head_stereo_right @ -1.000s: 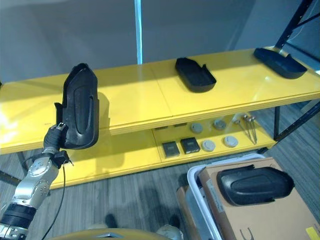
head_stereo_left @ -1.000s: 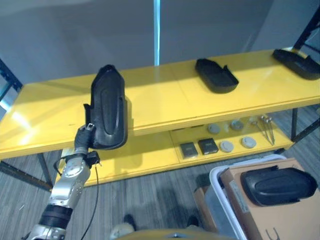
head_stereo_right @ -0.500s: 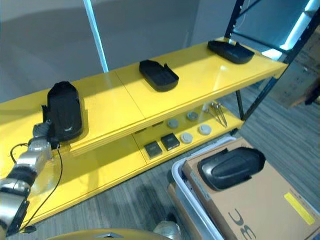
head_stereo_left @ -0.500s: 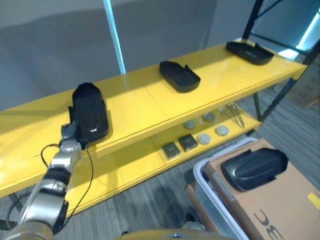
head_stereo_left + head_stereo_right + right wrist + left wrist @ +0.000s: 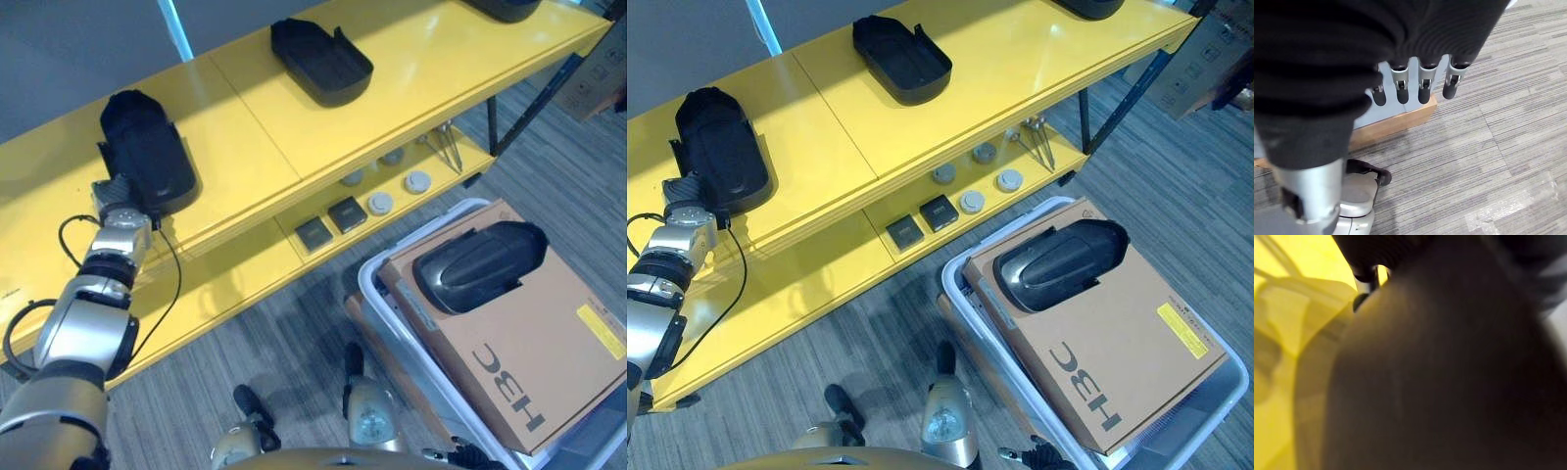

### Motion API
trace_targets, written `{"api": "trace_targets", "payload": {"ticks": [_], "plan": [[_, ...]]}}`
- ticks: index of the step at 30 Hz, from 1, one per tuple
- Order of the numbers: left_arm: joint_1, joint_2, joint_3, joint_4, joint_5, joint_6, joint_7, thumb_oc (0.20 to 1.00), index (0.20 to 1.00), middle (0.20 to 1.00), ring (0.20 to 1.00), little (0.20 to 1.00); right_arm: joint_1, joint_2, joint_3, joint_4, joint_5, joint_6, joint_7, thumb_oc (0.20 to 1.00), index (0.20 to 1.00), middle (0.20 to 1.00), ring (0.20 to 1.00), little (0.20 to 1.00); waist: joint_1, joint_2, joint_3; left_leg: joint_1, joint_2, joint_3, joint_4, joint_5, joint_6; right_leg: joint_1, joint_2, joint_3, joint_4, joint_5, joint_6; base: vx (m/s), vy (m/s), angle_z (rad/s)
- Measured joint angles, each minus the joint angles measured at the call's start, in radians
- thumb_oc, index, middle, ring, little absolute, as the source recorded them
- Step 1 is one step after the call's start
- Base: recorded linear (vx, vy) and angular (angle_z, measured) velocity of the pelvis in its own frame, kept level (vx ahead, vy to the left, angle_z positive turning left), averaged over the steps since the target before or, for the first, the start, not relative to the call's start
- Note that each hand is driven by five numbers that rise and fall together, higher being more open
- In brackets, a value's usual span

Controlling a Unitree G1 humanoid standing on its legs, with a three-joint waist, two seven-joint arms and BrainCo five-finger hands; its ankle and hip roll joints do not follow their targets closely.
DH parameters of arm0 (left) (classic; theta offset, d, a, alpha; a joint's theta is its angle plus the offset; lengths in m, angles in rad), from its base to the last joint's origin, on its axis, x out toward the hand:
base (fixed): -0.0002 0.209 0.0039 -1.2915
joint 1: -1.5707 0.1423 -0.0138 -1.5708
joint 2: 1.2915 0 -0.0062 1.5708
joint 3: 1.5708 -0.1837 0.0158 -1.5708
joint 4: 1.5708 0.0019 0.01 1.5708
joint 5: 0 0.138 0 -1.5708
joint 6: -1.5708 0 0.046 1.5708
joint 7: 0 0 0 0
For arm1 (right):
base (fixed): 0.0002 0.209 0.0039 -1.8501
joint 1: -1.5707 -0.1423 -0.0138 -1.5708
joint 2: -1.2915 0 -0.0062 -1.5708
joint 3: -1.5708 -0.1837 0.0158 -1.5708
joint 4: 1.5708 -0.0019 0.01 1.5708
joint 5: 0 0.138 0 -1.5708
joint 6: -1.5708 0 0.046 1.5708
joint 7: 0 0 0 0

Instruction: Move parts from the plastic box to the shelf.

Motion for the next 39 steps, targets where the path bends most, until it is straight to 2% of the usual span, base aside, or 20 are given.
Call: {"api": "trace_targets", "payload": {"ticks": [10, 15, 20, 39], "plan": [[-0.009, 0.024, -0.001, 0.106, 0.02, 0.081, 0.016, 0.2, 0.2, 0.2, 0.2, 0.2, 0.001, 0.003, 0.021, 0.003, 0.0, -0.001, -0.002, 1.0, 1.0, 1.0, 1.0, 1.0, 0.012, 0.0, -0.003, 0.045, 0.004, 0.003, 0.001, -0.005, -0.01, 0.05, 0.005, -0.005, 0.002, -0.009, -0.005, 0.02, 0.003, 0.02], [0.004, 0.04, -0.001, 0.117, 0.021, 0.104, -0.017, 0.2, 0.2, 0.2, 0.2, 0.2, -0.001, 0.003, 0.02, 0.009, -0.001, -0.004, -0.003, 1.0, 1.0, 1.0, 1.0, 1.0, 0.04, -0.009, -0.023, 0.047, 0.005, -0.005, 0.002, -0.012, -0.006, 0.048, 0.002, -0.01, 0.021, -0.028, -0.005, 0.05, 0.016, 0.04], [0.017, 0.044, -0.002, 0.14, 0.04, 0.108, -0.047, 0.2, 0.2, 0.2, 0.2, 0.2, 0.009, 0.008, 0.021, 0.037, -0.001, -0.002, -0.003, 1.0, 1.0, 1.0, 1.0, 1.0, 0.052, -0.023, -0.067, 0.047, 0.0, -0.012, 0.004, -0.012, -0.006, 0.05, -0.005, -0.014, 0.031, -0.029, -0.008, 0.02, 0.011, 0.04], [0.041, 0.024, -0.041, 0.134, 0.097, 0.103, -0.092, 0.2, 0.2, 0.2, 0.2, 0.2, 0.033, 0.008, 0.02, 0.041, -0.001, 0.001, 0.002, 1.0, 1.0, 1.0, 1.0, 1.0, 0.031, -0.032, -0.077, 0.049, -0.002, -0.005, 0.015, -0.013, 0.002, 0.048, -0.01, -0.001, 0.027, -0.024, -0.009, 0.0, -0.001, -0.01]]}}
